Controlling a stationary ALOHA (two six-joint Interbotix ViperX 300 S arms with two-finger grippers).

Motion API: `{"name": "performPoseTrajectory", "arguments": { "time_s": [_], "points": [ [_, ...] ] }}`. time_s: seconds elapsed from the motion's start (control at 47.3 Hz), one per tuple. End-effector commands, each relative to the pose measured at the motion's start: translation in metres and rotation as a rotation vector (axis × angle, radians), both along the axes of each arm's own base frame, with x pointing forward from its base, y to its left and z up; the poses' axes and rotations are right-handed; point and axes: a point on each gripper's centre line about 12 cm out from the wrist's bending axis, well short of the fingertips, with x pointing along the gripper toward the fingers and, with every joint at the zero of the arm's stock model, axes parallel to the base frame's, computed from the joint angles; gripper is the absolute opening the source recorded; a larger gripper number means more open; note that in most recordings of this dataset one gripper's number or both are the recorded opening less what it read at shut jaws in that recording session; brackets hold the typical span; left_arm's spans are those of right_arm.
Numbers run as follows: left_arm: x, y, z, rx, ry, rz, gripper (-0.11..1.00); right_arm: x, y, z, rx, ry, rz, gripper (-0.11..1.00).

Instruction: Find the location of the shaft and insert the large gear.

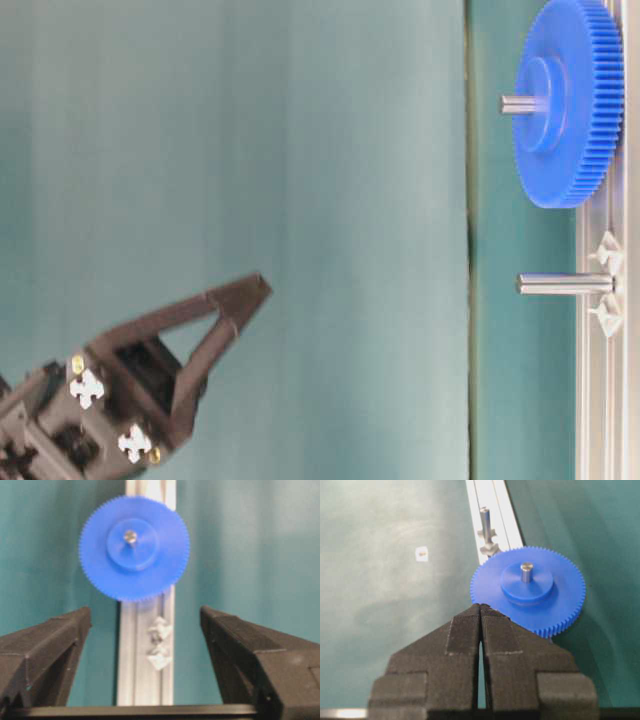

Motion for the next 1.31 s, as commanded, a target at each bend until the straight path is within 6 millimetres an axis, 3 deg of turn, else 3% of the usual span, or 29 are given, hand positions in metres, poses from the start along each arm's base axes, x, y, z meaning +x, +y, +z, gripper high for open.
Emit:
{"name": "performPoseTrajectory", "arguments": {
  "time_s": [0.0, 0.613, 0.909, 1.289],
  "points": [
    [-0.008, -0.002, 0.016, 0.007, -0.063, -0.004, 0.86, 0.002, 0.0, 0.004, 0.011, -0.01, -0.005, -0.02],
    [-0.037, -0.005, 0.009, 0.012, -0.113, -0.007, 0.86, 0.001, 0.0, 0.002, 0.055, -0.01, -0.019, -0.02],
    [-0.034, -0.007, 0.008, 0.014, -0.145, -0.016, 0.86, 0.001, 0.0, 0.001, 0.057, -0.007, -0.019, -0.02],
    [-0.015, -0.009, 0.005, 0.017, -0.191, -0.026, 0.86, 0.001, 0.0, 0.001, 0.057, -0.007, -0.019, -0.02]
  ]
}}
